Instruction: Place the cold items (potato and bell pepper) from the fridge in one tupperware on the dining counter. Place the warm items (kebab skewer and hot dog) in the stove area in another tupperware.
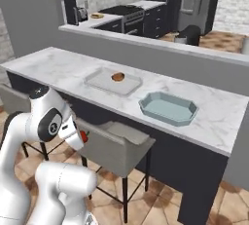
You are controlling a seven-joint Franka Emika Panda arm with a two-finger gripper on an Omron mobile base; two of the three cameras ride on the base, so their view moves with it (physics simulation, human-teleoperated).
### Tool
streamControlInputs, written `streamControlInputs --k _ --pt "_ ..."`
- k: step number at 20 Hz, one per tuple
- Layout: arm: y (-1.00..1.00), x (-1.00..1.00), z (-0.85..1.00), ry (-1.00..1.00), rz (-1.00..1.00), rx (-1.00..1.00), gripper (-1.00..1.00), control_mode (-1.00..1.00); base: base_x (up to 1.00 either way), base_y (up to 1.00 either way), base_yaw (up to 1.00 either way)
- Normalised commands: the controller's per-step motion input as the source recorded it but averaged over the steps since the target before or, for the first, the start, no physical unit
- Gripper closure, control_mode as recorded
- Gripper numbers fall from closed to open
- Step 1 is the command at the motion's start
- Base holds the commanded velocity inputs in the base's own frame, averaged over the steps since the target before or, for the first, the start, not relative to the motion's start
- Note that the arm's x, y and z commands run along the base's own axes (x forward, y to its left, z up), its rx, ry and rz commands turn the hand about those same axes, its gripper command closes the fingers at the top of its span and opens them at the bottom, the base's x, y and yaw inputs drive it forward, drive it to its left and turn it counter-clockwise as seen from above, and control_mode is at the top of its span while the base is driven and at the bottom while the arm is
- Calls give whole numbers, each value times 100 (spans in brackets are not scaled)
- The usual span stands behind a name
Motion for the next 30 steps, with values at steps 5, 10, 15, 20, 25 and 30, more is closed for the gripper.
streamControlInputs --k 5,10,15,20,25,30 --pt "0 0 0 0 0 0 100 100 26 64 -34" --pt "0 0 0 0 0 0 100 100 21 54 -35" --pt "0 0 0 0 0 0 100 100 22 51 -32" --pt "0 0 0 0 0 0 100 100 27 56 -25" --pt "0 0 0 0 0 0 100 100 32 58 -22" --pt "0 0 0 0 0 0 100 100 44 47 -19"
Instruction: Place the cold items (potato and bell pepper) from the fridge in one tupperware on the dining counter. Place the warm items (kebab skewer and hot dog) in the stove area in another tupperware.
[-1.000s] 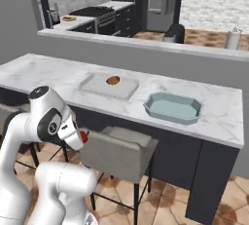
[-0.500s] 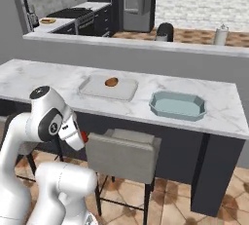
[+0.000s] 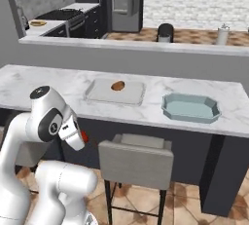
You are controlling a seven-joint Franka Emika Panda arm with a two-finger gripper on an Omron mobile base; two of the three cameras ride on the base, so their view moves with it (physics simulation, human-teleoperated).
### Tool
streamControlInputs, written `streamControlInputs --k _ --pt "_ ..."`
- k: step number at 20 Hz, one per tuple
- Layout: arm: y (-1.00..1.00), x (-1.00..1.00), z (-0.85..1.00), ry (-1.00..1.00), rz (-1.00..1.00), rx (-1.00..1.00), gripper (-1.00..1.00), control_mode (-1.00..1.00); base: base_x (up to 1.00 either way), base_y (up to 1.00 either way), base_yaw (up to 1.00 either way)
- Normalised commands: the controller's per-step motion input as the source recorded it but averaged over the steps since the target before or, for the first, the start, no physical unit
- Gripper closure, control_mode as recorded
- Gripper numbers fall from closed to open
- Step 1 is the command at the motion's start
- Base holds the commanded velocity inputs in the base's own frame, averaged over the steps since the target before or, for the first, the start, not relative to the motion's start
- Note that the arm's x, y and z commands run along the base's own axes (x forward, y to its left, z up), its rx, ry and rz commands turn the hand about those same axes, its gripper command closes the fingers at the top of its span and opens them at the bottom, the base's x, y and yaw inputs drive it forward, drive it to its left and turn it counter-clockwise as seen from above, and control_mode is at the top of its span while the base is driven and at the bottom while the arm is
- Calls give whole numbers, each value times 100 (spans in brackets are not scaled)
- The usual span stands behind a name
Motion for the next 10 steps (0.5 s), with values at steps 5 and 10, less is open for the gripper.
streamControlInputs --k 5,10 --pt "0 0 0 0 0 0 100 100 51 30 -17" --pt "0 0 0 0 0 0 100 100 54 29 -17"
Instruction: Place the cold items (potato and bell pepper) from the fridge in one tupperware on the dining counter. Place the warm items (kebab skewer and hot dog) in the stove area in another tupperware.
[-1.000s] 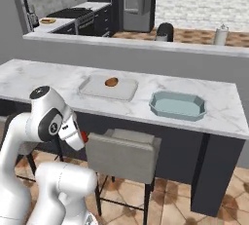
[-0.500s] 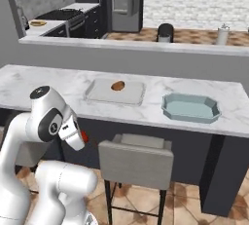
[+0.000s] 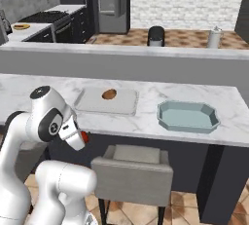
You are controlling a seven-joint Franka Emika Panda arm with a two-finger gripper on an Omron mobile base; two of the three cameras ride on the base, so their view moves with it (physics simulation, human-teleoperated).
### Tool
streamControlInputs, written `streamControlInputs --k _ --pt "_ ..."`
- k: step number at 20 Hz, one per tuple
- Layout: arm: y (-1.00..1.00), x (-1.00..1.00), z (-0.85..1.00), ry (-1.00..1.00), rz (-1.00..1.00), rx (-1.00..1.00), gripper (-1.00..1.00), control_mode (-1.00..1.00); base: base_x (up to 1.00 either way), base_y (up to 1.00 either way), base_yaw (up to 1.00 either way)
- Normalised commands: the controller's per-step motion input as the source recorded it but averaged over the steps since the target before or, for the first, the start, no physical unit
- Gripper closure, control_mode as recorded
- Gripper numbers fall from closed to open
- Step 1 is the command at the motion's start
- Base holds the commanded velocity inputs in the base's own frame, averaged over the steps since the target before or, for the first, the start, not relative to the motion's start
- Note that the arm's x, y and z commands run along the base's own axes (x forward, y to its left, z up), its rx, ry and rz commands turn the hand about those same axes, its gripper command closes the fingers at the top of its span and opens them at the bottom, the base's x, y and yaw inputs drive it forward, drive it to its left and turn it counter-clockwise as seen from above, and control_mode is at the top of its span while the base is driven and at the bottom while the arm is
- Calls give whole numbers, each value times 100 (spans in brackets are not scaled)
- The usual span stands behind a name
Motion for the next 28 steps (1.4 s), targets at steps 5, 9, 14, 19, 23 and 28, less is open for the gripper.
streamControlInputs --k 5,9,14,19,23,28 --pt "0 0 0 0 0 0 100 100 46 24 -16" --pt "11 6 56 -12 -12 0 100 -100 0 0 0" --pt "2 39 64 -12 -7 1 100 -100 0 0 0" --pt "0 80 52 0 1 4 100 -100 0 0 0" --pt "0 96 24 9 9 4 100 -100 0 0 0" --pt "0 95 0 8 12 7 100 -100 0 0 0"
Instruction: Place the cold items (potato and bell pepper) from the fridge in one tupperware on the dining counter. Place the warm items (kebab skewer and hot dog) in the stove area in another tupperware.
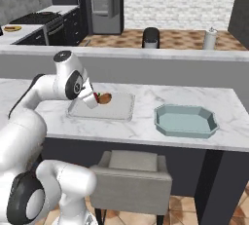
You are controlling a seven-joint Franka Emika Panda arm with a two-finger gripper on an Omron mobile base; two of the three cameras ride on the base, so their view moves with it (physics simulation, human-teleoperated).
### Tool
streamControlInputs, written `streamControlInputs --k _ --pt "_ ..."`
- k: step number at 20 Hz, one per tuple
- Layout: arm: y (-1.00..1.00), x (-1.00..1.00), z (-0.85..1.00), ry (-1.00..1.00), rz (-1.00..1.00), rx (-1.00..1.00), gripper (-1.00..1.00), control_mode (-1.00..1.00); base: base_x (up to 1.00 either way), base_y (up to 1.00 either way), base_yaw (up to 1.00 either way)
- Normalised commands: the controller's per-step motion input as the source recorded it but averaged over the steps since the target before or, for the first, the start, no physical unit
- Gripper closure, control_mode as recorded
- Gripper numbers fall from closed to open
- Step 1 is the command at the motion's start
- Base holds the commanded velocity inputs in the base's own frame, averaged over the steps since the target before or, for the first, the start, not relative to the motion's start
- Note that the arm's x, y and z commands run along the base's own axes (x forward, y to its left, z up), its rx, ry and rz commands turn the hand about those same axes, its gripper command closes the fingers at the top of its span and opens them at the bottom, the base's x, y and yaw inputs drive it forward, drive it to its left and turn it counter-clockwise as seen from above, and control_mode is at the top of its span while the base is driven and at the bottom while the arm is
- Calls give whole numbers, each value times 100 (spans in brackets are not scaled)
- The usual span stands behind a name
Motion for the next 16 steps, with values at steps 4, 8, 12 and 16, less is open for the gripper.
streamControlInputs --k 4,8,12,16 --pt "0 81 -15 16 22 1 100 -100 0 0 0" --pt "0 71 -45 7 24 0 100 -100 0 0 0" --pt "0 64 -62 7 23 0 100 -100 0 0 0" --pt "0 50 -64 0 22 0 100 -100 0 0 0"
